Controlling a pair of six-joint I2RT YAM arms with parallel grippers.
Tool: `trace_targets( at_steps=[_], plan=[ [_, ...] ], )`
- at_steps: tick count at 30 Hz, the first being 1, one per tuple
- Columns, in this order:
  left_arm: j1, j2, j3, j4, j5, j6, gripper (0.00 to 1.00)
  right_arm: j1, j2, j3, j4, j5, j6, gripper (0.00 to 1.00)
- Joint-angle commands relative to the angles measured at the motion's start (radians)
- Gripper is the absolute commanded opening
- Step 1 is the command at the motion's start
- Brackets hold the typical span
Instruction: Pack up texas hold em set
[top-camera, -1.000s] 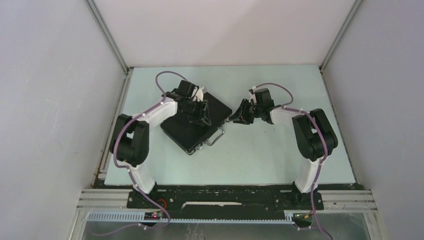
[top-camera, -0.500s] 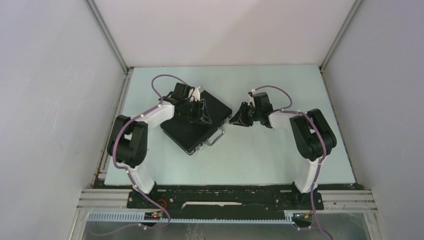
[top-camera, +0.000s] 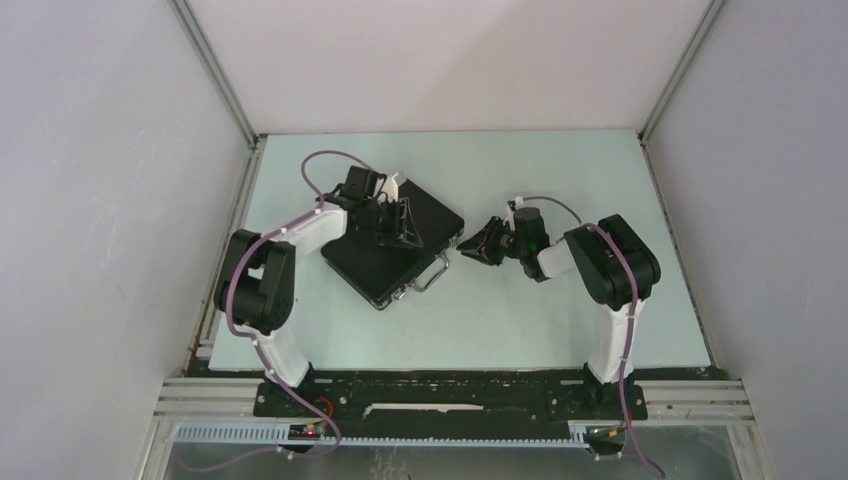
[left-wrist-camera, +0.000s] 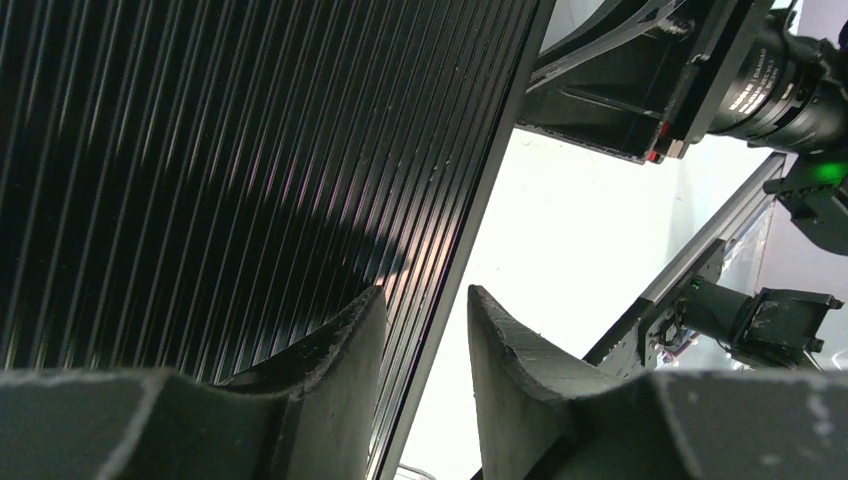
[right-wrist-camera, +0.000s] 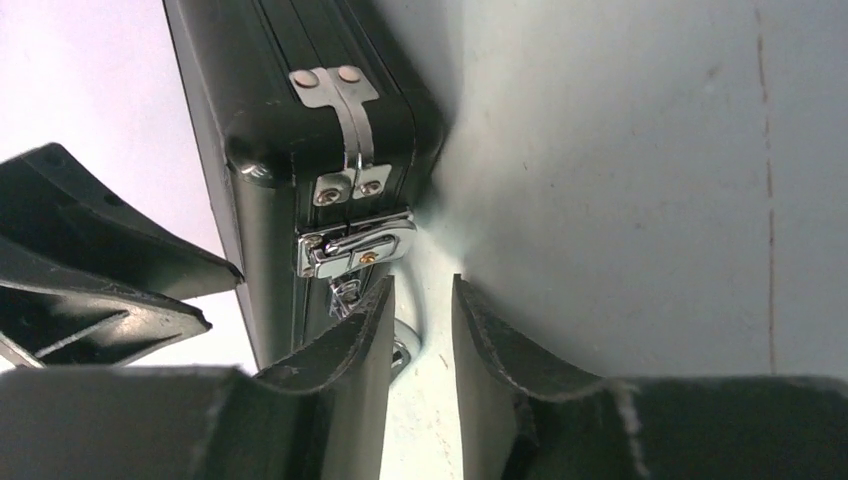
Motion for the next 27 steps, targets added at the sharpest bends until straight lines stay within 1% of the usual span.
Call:
trace_targets(
  at_steps=[1, 3, 5, 6, 8, 11, 13, 16, 19, 22, 24, 27],
  plan=[
    [-0.015, 0.073, -0.071, -0.158, -0.076, 0.046, 0.43, 0.030, 0.008, -0.063, -0.003, 0.100, 0.145, 0.33],
    [-0.015, 0.068, -0.069, -0.158, -0.075, 0.046, 0.43, 0.031, 0.009, -0.067, 0.040, 0.090, 0.165, 0.30],
    [-0.015, 0.063, -0.069, -0.158, -0.073, 0.048, 0.43, 0.038, -0.016, -0.072, 0.056, 0.076, 0.151, 0.31],
    [-0.015, 0.061, -0.069, -0.159, -0.072, 0.047, 0.43, 0.045, -0.044, -0.073, 0.030, 0.076, 0.131, 0.32],
    [-0.015, 0.056, -0.066, -0.158, -0.071, 0.048, 0.43, 0.068, -0.123, -0.073, -0.073, 0.096, 0.061, 0.36],
    [-0.015, 0.051, -0.061, -0.161, -0.078, 0.050, 0.43, 0.132, -0.282, -0.071, -0.261, 0.156, -0.065, 0.52],
    [-0.016, 0.051, -0.056, -0.168, -0.078, 0.052, 0.44, 0.185, -0.350, -0.058, -0.355, 0.176, -0.104, 0.63],
    [-0.015, 0.040, -0.065, -0.162, -0.068, 0.041, 0.44, 0.281, -0.393, -0.034, -0.403, 0.174, -0.100, 0.71],
    [-0.012, 0.008, -0.097, -0.135, -0.047, 0.003, 0.45, 0.365, -0.378, -0.013, -0.394, 0.169, -0.059, 0.73],
    [0.014, -0.026, -0.167, -0.116, -0.014, -0.012, 0.46, 0.430, -0.341, 0.005, -0.363, 0.179, -0.035, 0.73],
    [0.041, -0.041, -0.209, -0.115, -0.008, -0.006, 0.47, 0.452, -0.307, 0.032, -0.353, 0.174, -0.030, 0.72],
    [0.077, -0.057, -0.249, -0.105, 0.006, 0.004, 0.47, 0.471, -0.248, 0.076, -0.347, 0.167, -0.029, 0.69]
  ],
)
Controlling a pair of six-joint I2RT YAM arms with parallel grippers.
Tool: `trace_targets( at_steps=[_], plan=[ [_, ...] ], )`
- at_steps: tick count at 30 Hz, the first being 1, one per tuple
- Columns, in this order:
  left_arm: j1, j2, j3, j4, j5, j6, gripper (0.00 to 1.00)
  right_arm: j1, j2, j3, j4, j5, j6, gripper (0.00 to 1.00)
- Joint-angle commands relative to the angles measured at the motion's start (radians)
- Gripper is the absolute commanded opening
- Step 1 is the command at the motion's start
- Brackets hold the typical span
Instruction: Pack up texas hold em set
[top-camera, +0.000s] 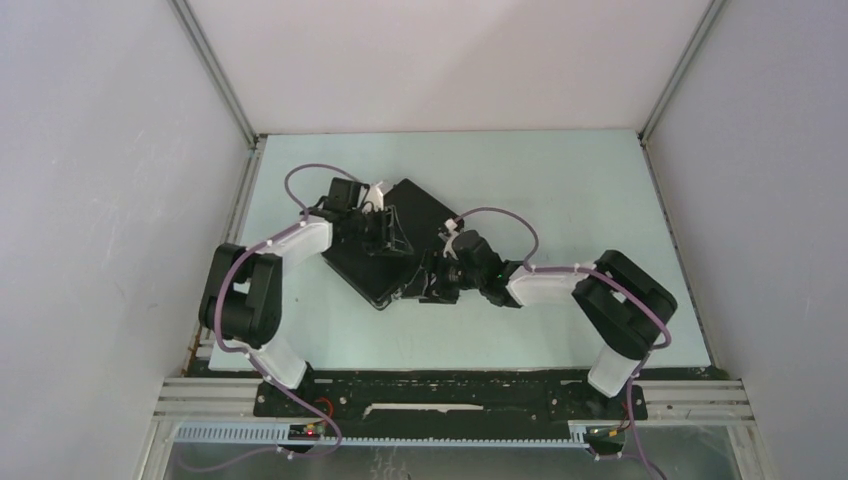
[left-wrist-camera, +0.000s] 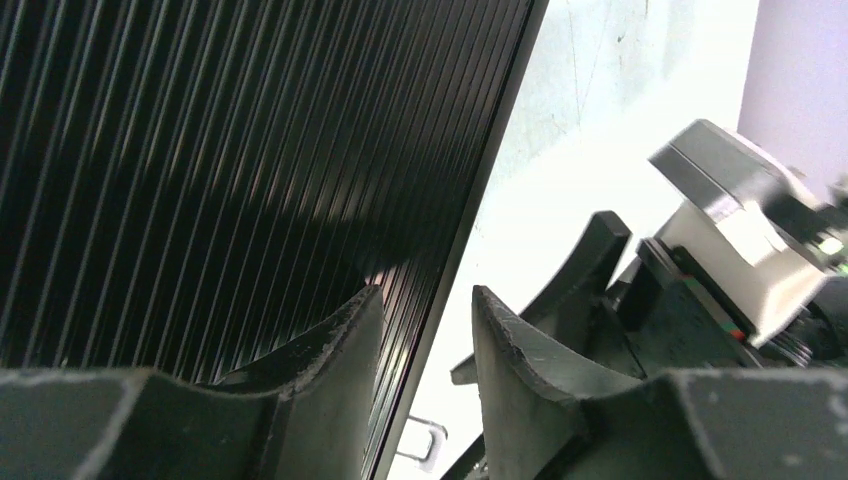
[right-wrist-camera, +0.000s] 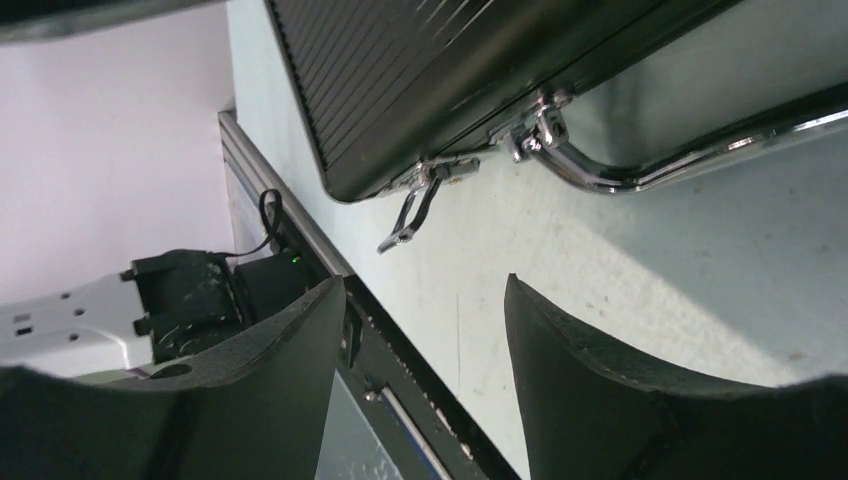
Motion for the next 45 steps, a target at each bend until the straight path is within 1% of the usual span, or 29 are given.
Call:
trace_targets(
  at_steps=[1, 8, 13, 15, 16, 21, 25, 28, 33, 37, 40, 45],
  plan=[
    [0.035, 0.034, -0.117, -0.168, -0.047, 0.028, 0.47, 0.023, 0.070, 0.080, 0.006, 0.019, 0.009, 0.68],
    [0.038, 0.043, -0.105, -0.166, -0.044, 0.036, 0.47, 0.032, 0.138, 0.122, 0.009, 0.021, 0.012, 0.63],
    [0.039, 0.026, -0.102, -0.180, -0.073, 0.048, 0.47, 0.038, 0.157, 0.123, -0.029, 0.034, 0.001, 0.48],
    [0.038, 0.030, -0.100, -0.180, -0.071, 0.049, 0.47, 0.050, 0.147, 0.098, -0.020, 0.049, -0.003, 0.41],
    [0.039, 0.033, -0.098, -0.180, -0.070, 0.048, 0.47, 0.054, 0.142, 0.074, 0.002, 0.053, 0.002, 0.39],
    [0.038, 0.033, -0.094, -0.181, -0.069, 0.050, 0.47, 0.055, 0.156, -0.049, 0.152, 0.083, 0.063, 0.39],
    [0.038, 0.033, -0.089, -0.181, -0.069, 0.050, 0.47, 0.042, 0.229, -0.052, 0.250, 0.071, 0.090, 0.41],
    [0.039, 0.028, -0.090, -0.184, -0.075, 0.054, 0.47, 0.041, 0.251, -0.052, 0.318, 0.080, 0.105, 0.42],
    [0.037, 0.015, -0.088, -0.190, -0.095, 0.059, 0.47, 0.045, 0.267, -0.020, 0.285, 0.089, 0.105, 0.44],
    [0.038, 0.018, -0.084, -0.191, -0.088, 0.059, 0.47, 0.040, 0.276, 0.034, 0.160, 0.133, 0.108, 0.44],
    [0.038, 0.015, -0.082, -0.188, -0.082, 0.060, 0.47, 0.063, 0.288, 0.052, 0.135, 0.188, 0.143, 0.39],
    [0.037, 0.006, -0.084, -0.189, -0.079, 0.061, 0.47, 0.095, 0.275, 0.064, 0.104, 0.244, 0.144, 0.30]
  ],
)
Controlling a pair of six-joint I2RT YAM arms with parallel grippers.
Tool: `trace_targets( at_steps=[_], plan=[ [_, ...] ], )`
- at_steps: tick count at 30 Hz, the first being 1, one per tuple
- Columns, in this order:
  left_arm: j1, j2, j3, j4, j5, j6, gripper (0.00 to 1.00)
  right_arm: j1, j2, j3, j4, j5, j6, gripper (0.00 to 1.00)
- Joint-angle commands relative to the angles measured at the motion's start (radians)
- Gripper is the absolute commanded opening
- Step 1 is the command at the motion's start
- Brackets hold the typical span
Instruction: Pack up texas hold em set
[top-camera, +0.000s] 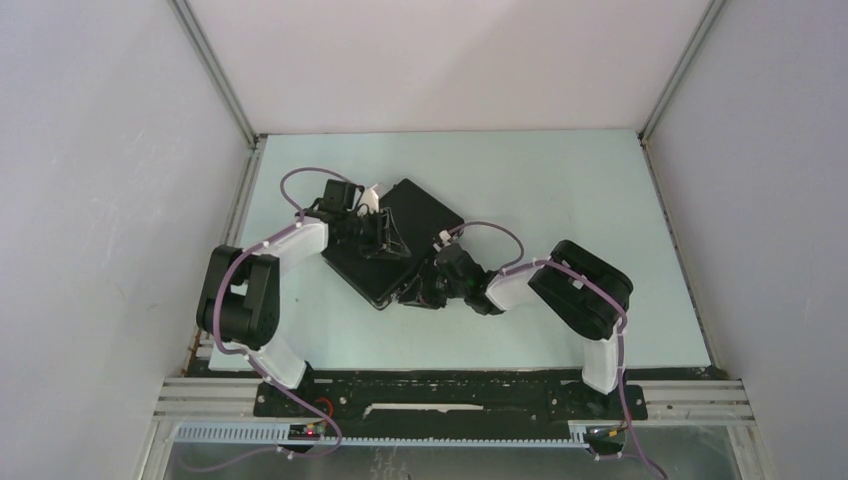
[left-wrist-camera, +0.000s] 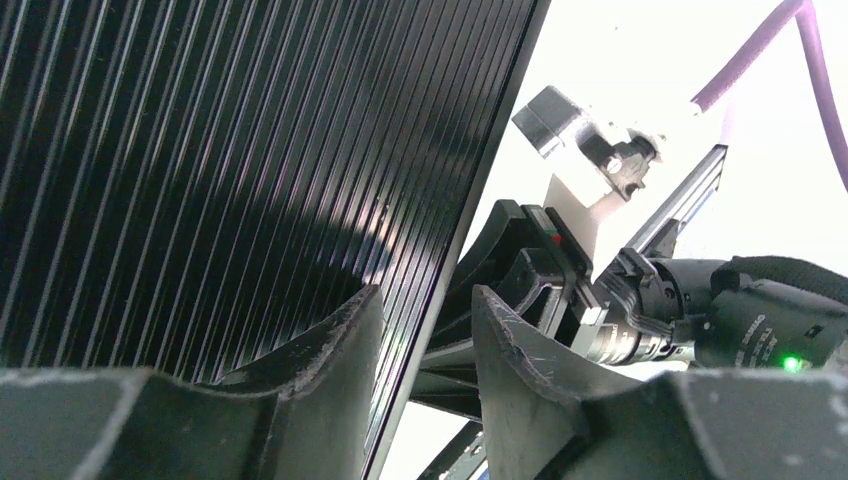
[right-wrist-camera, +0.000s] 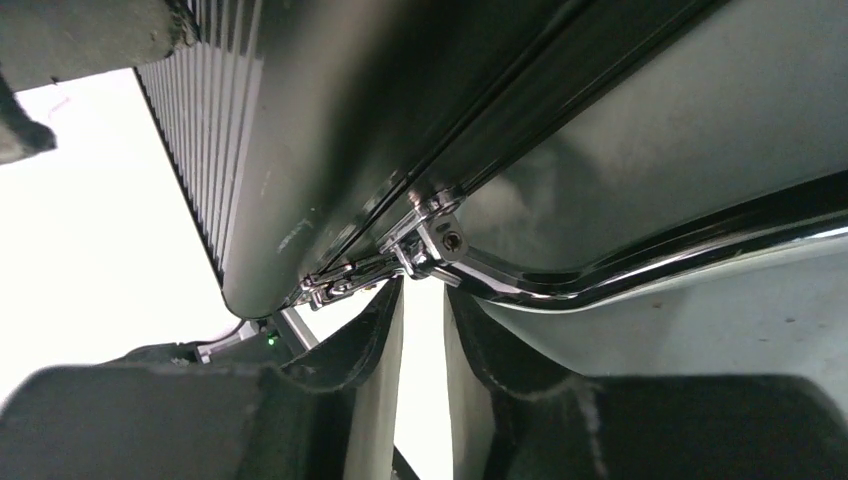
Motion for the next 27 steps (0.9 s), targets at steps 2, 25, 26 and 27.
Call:
trace_targets(
  at_steps=[2, 25, 26, 27],
  plan=[
    [-0.006, 0.019, -0.047, -0.163, -0.136, 0.068, 0.47, 0.030, -0.007, 0.019, -0.092, 0.108, -0.022, 0.30],
    [-0.115, -0.853, 0.123, -0.103, -0.310, 0.104, 1.00, -0.088, -1.275, 0.254, -1.364, 0.654, -0.631, 0.88],
    [-0.115, -0.880, 0.154, -0.121, -0.330, 0.107, 1.00, -0.091, -1.292, 0.288, -1.396, 0.664, -0.644, 0.88],
    [-0.116, -0.908, 0.182, -0.138, -0.356, 0.112, 1.00, -0.091, -1.314, 0.319, -1.424, 0.670, -0.656, 0.89]
  ],
)
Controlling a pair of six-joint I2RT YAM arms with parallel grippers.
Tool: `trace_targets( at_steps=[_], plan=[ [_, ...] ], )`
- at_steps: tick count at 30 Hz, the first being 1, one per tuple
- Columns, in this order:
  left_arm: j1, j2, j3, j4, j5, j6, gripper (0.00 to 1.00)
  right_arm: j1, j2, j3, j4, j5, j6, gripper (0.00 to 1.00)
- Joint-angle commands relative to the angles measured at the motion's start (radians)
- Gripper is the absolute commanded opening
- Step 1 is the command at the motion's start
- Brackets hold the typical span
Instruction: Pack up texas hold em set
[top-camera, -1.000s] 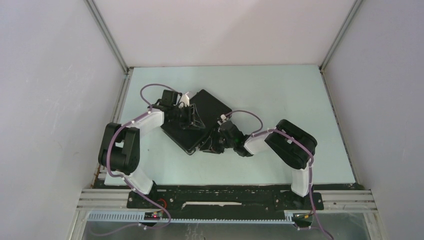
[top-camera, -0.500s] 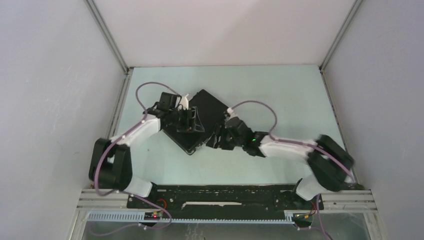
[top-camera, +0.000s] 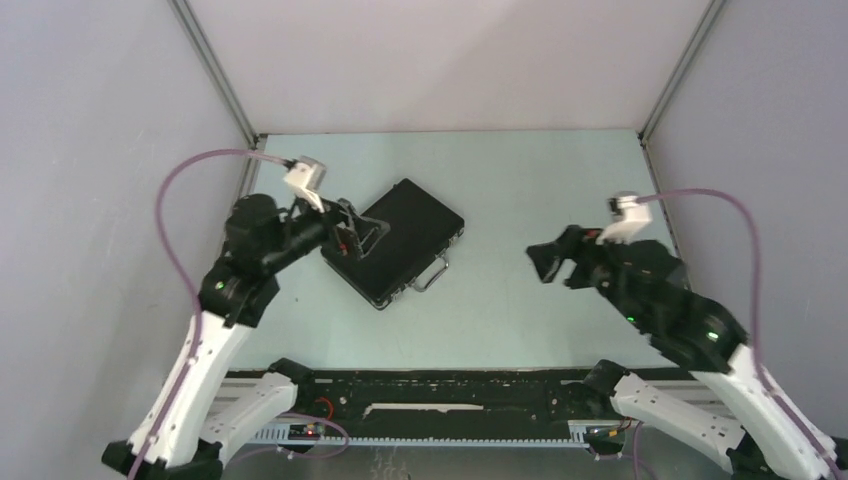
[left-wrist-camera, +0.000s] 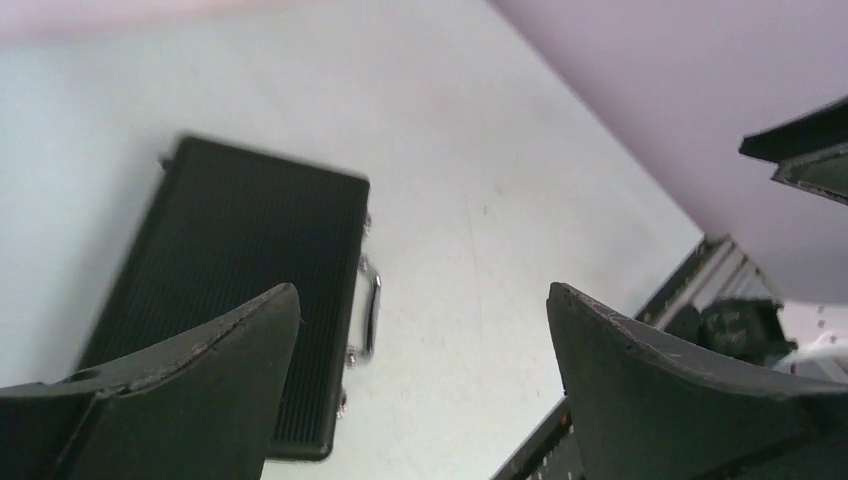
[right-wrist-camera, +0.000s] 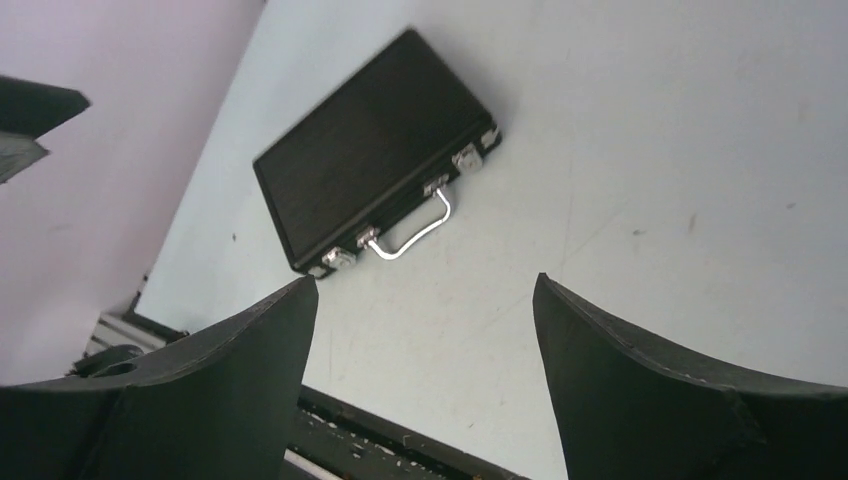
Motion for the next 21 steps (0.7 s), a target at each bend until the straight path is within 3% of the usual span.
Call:
trace_targets(
  at_steps=[1, 9, 13, 21],
  plan=[
    [-0.002, -0.125, 0.187, -0.050, -0.110, 0.006, 1.00, -0.012, -0.081, 0.155, -0.249, 0.106, -0.121, 0.90],
    [-0.002, -0.303, 0.370, -0.153, -0.360, 0.082, 1.00, -0.012, -0.152, 0.300, -0.247, 0.082, -0.212, 0.94],
    [-0.002, -0.381, 0.380, -0.147, -0.450, 0.099, 1.00, -0.012, -0.168, 0.336, -0.230, 0.087, -0.241, 0.99],
    [-0.002, -0.475, 0.350, -0.146, -0.558, 0.138, 1.00, -0.012, -0.171, 0.312, -0.200, 0.085, -0.246, 1.00]
  ],
)
